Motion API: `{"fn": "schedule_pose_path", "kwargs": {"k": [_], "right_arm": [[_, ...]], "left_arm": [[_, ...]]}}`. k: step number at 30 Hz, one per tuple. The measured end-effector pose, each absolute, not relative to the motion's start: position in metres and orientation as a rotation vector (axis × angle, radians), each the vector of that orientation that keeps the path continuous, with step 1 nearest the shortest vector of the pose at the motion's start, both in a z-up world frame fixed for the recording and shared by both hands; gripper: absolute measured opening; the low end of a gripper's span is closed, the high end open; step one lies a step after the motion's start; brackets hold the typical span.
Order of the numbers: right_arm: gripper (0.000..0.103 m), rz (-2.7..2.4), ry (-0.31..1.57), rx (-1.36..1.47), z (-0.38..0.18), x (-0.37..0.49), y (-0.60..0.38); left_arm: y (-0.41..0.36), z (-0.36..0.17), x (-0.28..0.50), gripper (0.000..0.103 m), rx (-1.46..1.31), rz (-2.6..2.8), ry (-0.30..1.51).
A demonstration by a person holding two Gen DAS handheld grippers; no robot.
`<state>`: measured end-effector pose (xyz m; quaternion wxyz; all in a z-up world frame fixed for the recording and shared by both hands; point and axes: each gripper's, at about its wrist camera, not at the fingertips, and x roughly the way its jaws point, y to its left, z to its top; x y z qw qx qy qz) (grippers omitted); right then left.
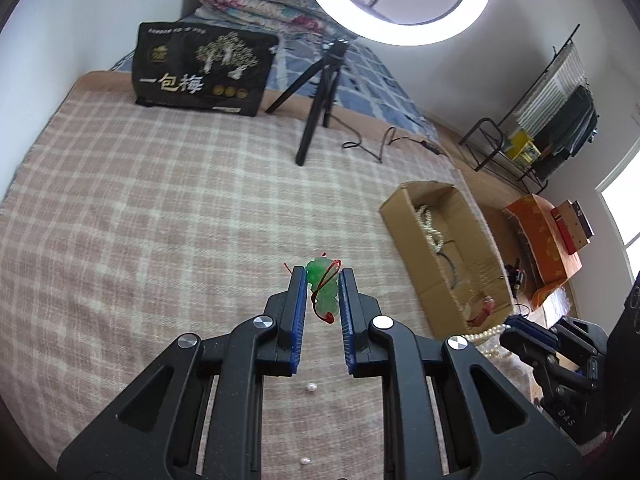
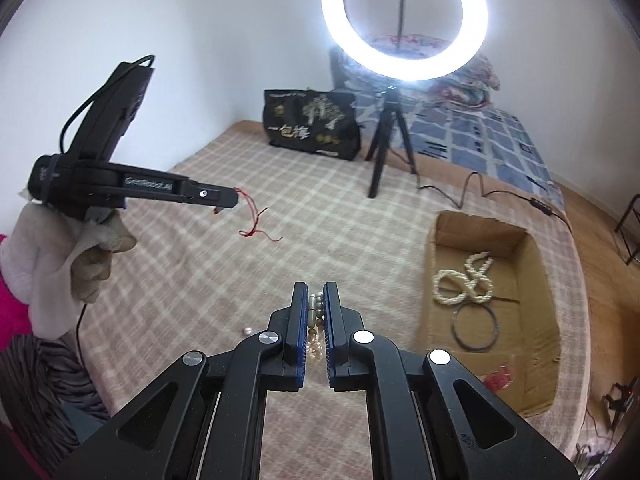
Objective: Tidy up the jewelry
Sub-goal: 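Carry the green bead with the left tool while the right tool carries the pearls to the box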
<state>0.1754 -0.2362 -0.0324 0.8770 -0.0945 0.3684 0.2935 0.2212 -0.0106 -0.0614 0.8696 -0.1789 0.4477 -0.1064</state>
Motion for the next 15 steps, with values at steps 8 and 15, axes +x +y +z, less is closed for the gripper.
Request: {"fn": "schedule_pose_path", "kwargs": {"k": [8, 15], "right_arm": [[0.006, 0.521, 0.760, -0.144, -0.025, 0.190, -0.277], [0.006, 0.444, 0.753, -0.120, -0.022, 0.198, -0.312]], "left_arm": [[-0.056, -0.037, 0.233, 0.014, -0.371, -0.314, 0.902], [-0.099, -0.023, 0.250, 0.014, -0.330, -0.364, 0.880]]}}
